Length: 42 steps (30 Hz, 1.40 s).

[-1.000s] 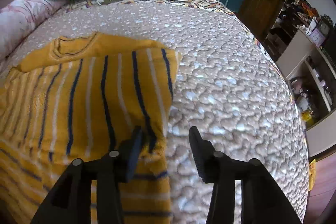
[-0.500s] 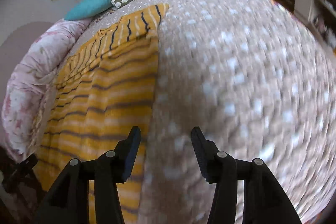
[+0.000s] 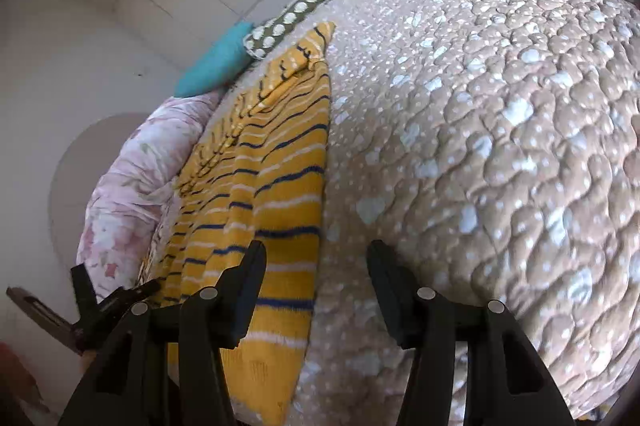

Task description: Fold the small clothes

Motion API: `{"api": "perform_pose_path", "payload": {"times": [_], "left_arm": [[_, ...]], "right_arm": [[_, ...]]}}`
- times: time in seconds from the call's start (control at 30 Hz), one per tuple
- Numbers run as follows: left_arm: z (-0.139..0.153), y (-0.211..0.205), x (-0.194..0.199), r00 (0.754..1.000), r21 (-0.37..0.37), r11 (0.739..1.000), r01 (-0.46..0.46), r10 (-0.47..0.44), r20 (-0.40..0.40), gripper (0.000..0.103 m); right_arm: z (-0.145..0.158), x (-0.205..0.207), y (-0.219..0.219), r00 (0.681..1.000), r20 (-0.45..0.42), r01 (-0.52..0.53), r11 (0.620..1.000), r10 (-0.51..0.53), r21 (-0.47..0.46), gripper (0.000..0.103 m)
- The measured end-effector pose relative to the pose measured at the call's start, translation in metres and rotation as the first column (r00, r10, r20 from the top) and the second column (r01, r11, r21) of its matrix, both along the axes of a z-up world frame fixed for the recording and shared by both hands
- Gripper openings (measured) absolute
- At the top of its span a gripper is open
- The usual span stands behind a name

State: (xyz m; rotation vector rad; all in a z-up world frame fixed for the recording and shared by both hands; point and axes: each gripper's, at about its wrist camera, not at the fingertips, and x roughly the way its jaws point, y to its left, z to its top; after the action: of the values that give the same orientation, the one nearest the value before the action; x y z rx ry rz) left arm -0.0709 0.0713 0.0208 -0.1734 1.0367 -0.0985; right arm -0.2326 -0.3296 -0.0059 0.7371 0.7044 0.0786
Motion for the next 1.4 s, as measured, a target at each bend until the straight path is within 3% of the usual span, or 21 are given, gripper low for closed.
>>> {"api": "perform_pose_path", "payload": {"times": [0.13,0.2,0.37,0.47,0.5,0.53,0.73,0.87,0.93,1.1,1.23,1.27,1.4], "left_arm": [[-0.007,-0.023,-0.004,0.999,0.174,0.984,0.026,-0.029,0.018,0.103],[-0.006,-0.025,-0.002,1.000,0.173,0.985,0.016,-0.016,0.001,0.103],[0.003,-0.015,-0.002,0.999,0.045,0.999,0.020,-0.018,-0.035,0.099],[0.010,-0.012,-0.006,0.998,-0.017,0.998,0.054,-0.054,-0.034,0.071],[0.011,-0.011,-0.007,0.997,-0.047,0.997,0.066,-0.068,-0.036,0.052],[0.012,-0.007,-0.007,0.995,-0.108,0.991,0.079,-0.085,-0.048,0.041],[0.010,0.017,-0.008,0.996,-0.302,0.952,0.048,-0.068,-0.055,0.043],[0.000,0.030,-0.001,0.995,-0.422,0.906,0.027,-0.063,-0.073,0.043],[-0.004,0.032,0.004,0.995,-0.468,0.883,0.029,-0.072,-0.074,0.048],[-0.005,0.029,0.013,0.993,-0.523,0.851,0.054,-0.102,-0.062,0.049],[-0.008,0.022,0.008,0.986,-0.600,0.793,0.103,-0.162,-0.046,0.049],[-0.008,0.018,0.005,0.983,-0.604,0.788,0.121,-0.181,-0.040,0.048],[-0.007,0.005,-0.011,0.977,-0.558,0.813,0.165,-0.214,-0.023,0.035]], "right_arm": [[-0.001,-0.009,0.001,0.999,0.025,-0.031,0.999,0.032,-0.017,0.057],[-0.002,-0.014,0.002,0.998,0.038,-0.042,0.999,0.043,-0.032,0.057],[-0.001,-0.017,0.004,0.998,0.044,-0.052,0.997,0.055,-0.061,0.057],[-0.001,-0.017,0.004,0.998,0.039,-0.046,0.997,0.048,-0.061,0.057],[0.000,-0.017,0.005,0.998,0.032,-0.045,0.997,0.047,-0.058,0.057],[0.000,-0.014,0.005,0.998,0.024,-0.050,0.997,0.052,-0.054,0.057],[0.001,0.004,0.014,0.992,-0.005,-0.127,0.992,0.128,0.022,0.057],[0.000,0.018,0.022,0.986,-0.014,-0.164,0.985,0.165,0.054,0.057],[-0.001,0.027,0.025,0.984,-0.021,-0.176,0.982,0.178,0.076,0.056],[-0.003,0.040,0.036,0.978,-0.033,-0.202,0.972,0.207,0.124,0.055],[-0.003,0.040,0.045,0.971,-0.043,-0.228,0.965,0.235,0.127,0.050],[-0.004,0.039,0.047,0.968,-0.047,-0.238,0.962,0.246,0.136,0.048],[-0.012,0.032,0.055,0.957,-0.070,-0.266,0.947,0.282,0.179,0.032]]}}
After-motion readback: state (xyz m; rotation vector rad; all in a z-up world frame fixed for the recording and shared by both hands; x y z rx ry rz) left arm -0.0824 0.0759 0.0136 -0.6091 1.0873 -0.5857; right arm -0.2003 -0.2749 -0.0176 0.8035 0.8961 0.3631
